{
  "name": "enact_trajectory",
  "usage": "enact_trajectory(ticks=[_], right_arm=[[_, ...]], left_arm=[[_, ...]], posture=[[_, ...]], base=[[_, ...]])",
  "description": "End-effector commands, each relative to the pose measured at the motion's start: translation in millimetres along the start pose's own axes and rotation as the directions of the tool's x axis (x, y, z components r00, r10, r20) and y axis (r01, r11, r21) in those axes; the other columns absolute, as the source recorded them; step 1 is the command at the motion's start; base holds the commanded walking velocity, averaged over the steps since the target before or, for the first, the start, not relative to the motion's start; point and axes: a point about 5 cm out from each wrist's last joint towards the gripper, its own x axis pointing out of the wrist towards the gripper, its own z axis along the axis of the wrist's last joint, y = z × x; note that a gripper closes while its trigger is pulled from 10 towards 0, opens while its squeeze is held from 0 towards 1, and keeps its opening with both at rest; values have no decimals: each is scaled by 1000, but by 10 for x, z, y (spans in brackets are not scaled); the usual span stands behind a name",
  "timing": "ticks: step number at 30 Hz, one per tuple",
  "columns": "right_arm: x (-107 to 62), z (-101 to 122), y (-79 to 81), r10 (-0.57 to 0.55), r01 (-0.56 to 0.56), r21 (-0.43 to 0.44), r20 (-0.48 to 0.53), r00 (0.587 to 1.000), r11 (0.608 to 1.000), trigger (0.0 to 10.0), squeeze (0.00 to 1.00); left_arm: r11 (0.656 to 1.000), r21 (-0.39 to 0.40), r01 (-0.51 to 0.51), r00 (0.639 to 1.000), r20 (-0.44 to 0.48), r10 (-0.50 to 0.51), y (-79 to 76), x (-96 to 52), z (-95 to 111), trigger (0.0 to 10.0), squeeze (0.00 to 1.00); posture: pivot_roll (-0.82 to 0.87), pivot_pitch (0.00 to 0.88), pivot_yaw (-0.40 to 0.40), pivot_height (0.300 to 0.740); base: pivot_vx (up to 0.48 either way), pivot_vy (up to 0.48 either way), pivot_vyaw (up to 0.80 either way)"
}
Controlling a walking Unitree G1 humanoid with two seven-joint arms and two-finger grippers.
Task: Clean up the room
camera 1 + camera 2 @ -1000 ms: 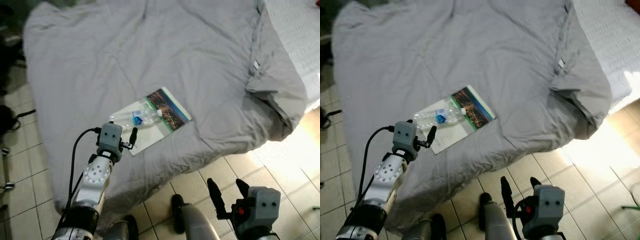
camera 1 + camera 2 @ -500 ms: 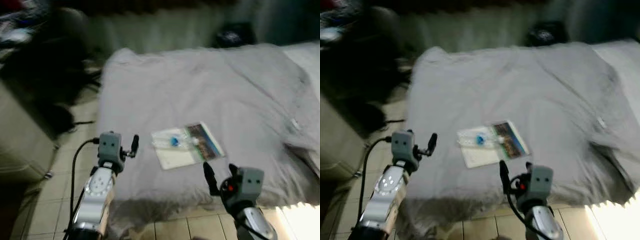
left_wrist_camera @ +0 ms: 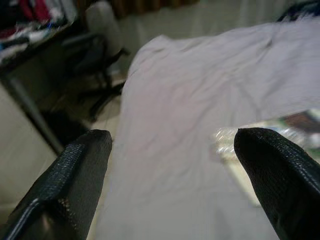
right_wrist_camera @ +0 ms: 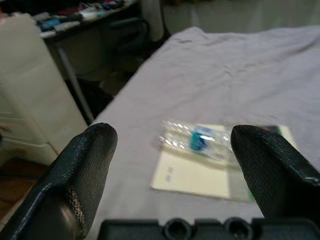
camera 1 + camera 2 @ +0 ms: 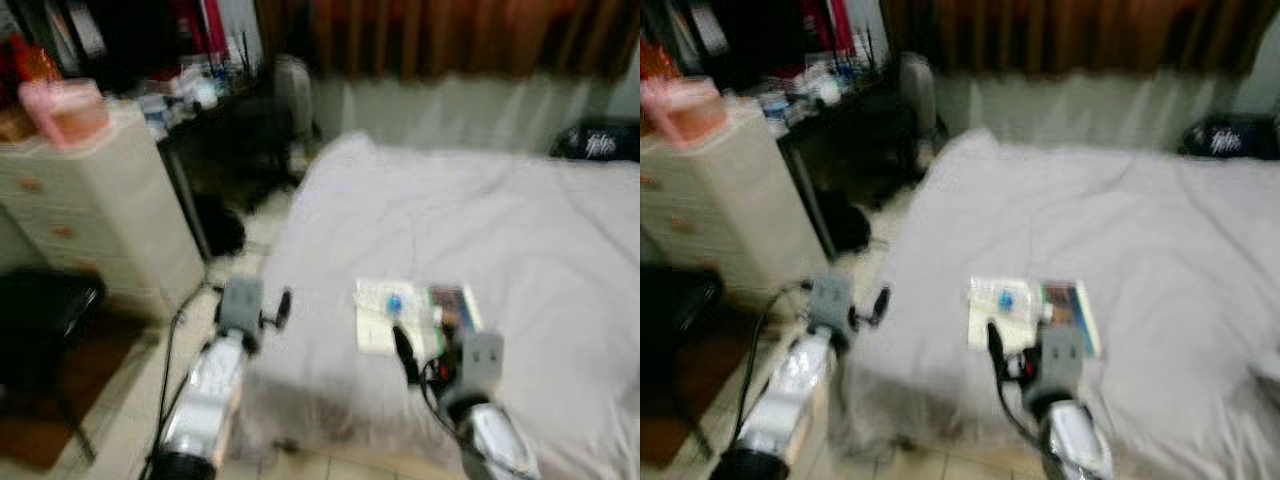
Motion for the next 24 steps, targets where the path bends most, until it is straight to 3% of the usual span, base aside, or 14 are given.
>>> enact_trajectory(ticks=[1, 3, 6, 15, 18, 21, 23, 24], right_arm=[[-16, -47, -19, -18, 18, 15, -1, 1000, 1000, 10000, 0], [-56, -70, -122, -59, 59, 9, 1, 998, 998, 10000, 0], [-46, -78, -244, -94, 94, -3, 3, 996, 996, 10000, 0], [123, -30, -282, -66, 67, -45, 25, 998, 997, 10000, 0], [11, -53, -329, -72, 74, -65, 36, 997, 995, 10000, 0], [-264, -206, -428, -64, 61, -81, -35, 997, 995, 10000, 0], [-319, -226, -455, -61, 57, -88, -48, 997, 995, 10000, 0], [-336, -212, -498, -59, 54, -98, -49, 997, 994, 10000, 0]], left_arm=[[999, -50, -7, 999, 51, 10, 104, -102, 56, 10000, 0], [998, -67, -6, 996, 83, 12, 160, -274, 70, 10000, 0], [996, -86, -31, 996, 86, 39, 186, -403, 66, 10000, 0], [993, -93, -74, 996, 50, 79, 150, -420, -44, 10000, 0], [992, -93, -81, 996, 14, 83, 208, -637, -214, 10000, 0], [991, -116, -62, 998, -36, 58, 176, -1046, -394, 10000, 0], [992, -121, -47, 999, -29, 44, 138, -1096, -382, 10000, 0], [995, -101, -25, 1000, 3, 26, 73, -1049, -294, 10000, 0]], posture=[[-85, 0, 56, 740], [-69, 0, 46, 740], [-32, 0, 14, 740], [26, 0, -52, 740], [23, 0, -64, 740], [32, 0, -101, 740], [36, 0, -111, 740], [35, 0, -131, 740]], base=[[0, 0, 0], [0, 0, 0], [0, 0, 0], [0, 0, 0], [0, 0, 0], [0, 0, 0], [0, 0, 0], [0, 0, 0]])
